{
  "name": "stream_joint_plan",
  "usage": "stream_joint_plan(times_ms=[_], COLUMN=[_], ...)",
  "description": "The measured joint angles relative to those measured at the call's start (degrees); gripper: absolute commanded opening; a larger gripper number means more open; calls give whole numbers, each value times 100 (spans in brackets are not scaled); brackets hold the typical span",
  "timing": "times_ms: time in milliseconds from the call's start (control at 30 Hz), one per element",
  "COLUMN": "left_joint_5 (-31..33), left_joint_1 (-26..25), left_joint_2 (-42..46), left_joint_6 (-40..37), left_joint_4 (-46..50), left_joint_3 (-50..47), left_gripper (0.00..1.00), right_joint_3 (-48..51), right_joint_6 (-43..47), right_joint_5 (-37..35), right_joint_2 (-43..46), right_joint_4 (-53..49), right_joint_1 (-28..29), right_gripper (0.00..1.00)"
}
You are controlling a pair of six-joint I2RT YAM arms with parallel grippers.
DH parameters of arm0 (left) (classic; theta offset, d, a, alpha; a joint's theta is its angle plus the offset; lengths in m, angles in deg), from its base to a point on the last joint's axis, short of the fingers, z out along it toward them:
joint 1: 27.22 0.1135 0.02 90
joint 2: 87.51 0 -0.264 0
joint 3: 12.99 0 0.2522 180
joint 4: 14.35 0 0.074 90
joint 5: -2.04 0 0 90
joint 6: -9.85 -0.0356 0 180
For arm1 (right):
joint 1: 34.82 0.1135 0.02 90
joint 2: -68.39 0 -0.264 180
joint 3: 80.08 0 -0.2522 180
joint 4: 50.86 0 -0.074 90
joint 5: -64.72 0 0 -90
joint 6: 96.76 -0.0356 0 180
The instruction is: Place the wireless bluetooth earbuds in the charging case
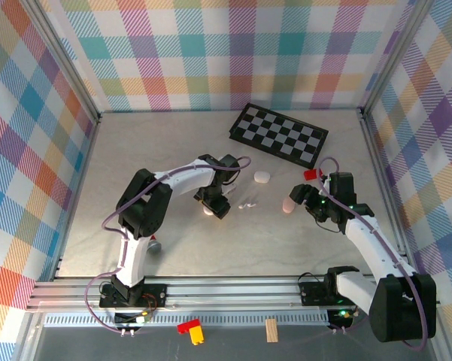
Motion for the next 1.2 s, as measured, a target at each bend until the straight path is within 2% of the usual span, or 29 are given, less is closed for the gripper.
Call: stream_joint_plan(times_ms=[167, 400, 633, 767, 967, 1200], left_joint_5=[-35, -68, -101, -260, -1016, -1751], left_joint_1=[4, 9, 48, 140, 494, 778], left_joint_2=[-17, -17, 11, 323, 1639, 3064], left_joint_6=[0, -13, 103, 361, 1364, 3462], left_joint_4=[61, 157, 109, -262, -1615, -3827], left_joint_3=[28, 28, -11, -367, -1325, -2459], left_gripper=[64, 52, 51, 52, 51, 50], right_joint_3=[-2, -11, -11, -11, 4, 369], right_joint_6=[2, 2, 33, 175, 540, 1222], right_joint_5=[-42, -85, -81, -57, -131, -581], right_joint_2=[20, 22, 61, 291, 660, 835], right_joint_4=[-44, -118, -116, -81, 391, 1685], right_joint_1=[0, 0, 0, 68, 673, 1886], right_gripper=[77, 77, 77, 76, 78, 82])
